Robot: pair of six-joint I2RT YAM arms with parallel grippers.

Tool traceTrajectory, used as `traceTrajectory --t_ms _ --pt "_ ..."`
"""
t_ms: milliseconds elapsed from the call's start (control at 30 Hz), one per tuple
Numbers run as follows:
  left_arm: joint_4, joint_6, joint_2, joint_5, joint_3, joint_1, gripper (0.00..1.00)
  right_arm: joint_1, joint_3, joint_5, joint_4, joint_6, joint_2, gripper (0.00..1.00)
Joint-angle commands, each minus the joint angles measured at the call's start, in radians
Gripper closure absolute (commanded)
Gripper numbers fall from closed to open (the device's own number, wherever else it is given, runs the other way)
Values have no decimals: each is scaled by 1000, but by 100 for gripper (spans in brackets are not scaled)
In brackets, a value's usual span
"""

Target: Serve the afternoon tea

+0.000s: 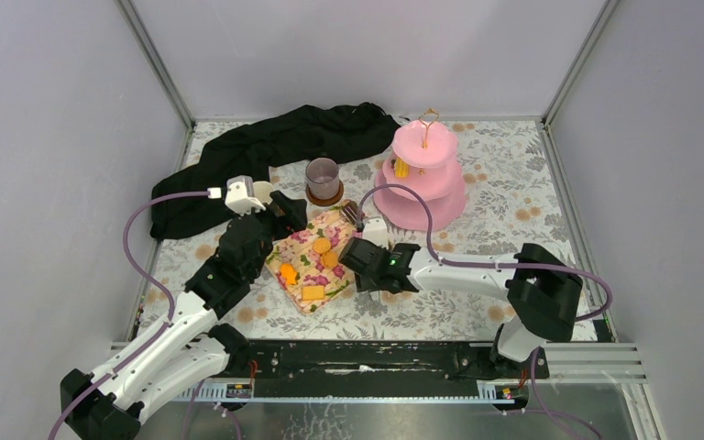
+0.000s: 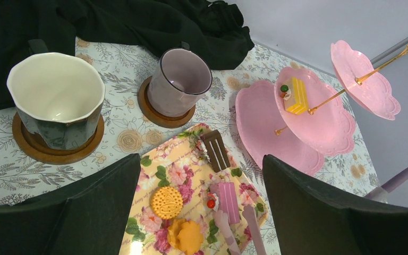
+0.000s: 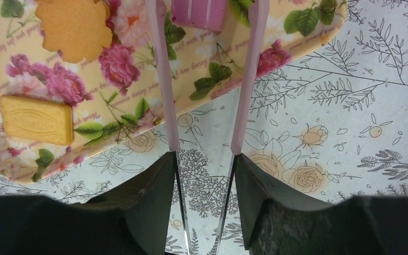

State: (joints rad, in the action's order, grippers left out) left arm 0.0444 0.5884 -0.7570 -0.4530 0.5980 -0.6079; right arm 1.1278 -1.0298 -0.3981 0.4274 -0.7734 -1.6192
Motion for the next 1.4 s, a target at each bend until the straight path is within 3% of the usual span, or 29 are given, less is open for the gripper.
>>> traceTrajectory --t_ms 0,400,500,700,1367 --pt "-63 2 5 -1 -6 6 8 11 -44 -7 -16 -19 -18 49" --pt "-62 2 5 0 -6 7 8 11 -66 -5 -30 -16 -72 53" --pt "-63 2 6 1 -5 6 8 11 -68 -5 -31 -17 -74 60" --pt "-63 3 6 0 -6 7 8 12 -53 -17 -14 -30 -36 82" --pt "-60 0 11 -7 -7 7 8 29 1 -158 205 -166 309 83"
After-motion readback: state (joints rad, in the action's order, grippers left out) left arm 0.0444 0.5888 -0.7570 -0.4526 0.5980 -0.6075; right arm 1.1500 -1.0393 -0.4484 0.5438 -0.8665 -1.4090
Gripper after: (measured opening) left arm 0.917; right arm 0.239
